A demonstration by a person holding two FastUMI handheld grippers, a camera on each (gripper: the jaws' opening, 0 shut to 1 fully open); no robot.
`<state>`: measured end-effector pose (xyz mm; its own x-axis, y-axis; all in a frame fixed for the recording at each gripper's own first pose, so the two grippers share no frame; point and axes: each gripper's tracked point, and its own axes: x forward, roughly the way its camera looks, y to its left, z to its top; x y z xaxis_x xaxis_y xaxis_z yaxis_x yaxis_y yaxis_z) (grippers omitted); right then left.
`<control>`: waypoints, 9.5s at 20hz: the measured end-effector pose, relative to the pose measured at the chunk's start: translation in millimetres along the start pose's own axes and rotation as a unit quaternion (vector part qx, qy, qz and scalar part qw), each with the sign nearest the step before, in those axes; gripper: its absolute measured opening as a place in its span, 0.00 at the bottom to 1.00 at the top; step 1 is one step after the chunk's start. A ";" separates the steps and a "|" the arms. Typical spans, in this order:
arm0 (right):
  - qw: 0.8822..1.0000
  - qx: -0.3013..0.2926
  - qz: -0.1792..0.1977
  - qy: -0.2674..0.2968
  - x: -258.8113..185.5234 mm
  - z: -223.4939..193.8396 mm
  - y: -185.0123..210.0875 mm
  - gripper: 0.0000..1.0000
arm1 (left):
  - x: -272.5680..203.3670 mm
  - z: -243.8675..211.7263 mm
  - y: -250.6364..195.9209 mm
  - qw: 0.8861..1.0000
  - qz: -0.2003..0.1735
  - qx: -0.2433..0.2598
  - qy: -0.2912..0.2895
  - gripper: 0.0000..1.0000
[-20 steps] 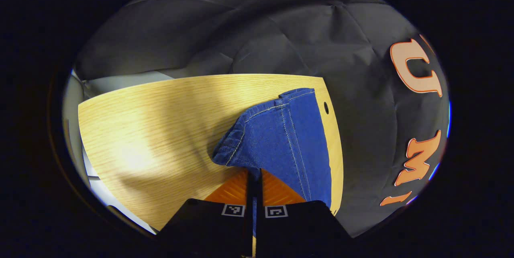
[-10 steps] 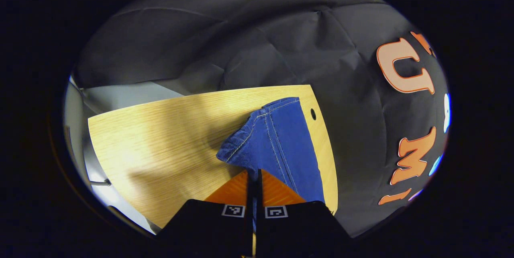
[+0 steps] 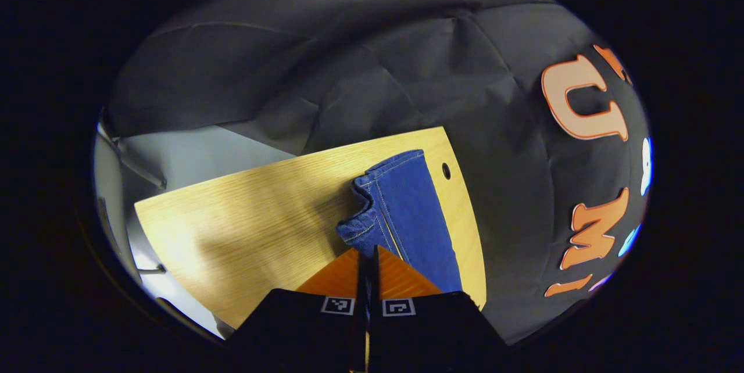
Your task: Grasp the waist and the cuffs of the jeans and fold them to make the two legs overlap; first hold the waist and fold one-third of the jeans toward the cuffs, then hold the cuffs and fold the remaining one-third in the same direction to finish folding.
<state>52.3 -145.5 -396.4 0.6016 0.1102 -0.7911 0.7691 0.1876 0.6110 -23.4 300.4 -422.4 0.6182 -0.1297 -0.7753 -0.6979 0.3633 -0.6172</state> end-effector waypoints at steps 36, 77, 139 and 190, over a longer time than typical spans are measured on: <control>0.996 -0.019 -0.029 0.077 143.4 15.8 193.2 0.05 | 160.0 88.7 -139.3 0.989 0.086 0.122 0.016 0.04; 0.974 -0.207 -0.092 0.016 159.1 59.1 80.3 0.45 | 58.5 29.0 -171.8 0.866 0.113 0.487 0.007 0.98; 0.803 -0.567 0.175 -0.047 -75.6 -269.6 307.3 0.94 | 154.2 113.0 -17.7 0.997 0.030 0.063 0.039 0.98; 0.770 -0.588 0.219 -0.116 -134.3 -134.2 290.5 0.96 | 73.7 -82.3 -377.9 0.915 -0.214 0.342 0.002 0.06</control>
<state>166.0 25.2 -116.4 0.8749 0.2633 -0.4065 -0.1641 0.9509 0.2625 256.1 77.6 -257.3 0.7792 -0.3987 -0.4836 -0.0018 0.7702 -0.6378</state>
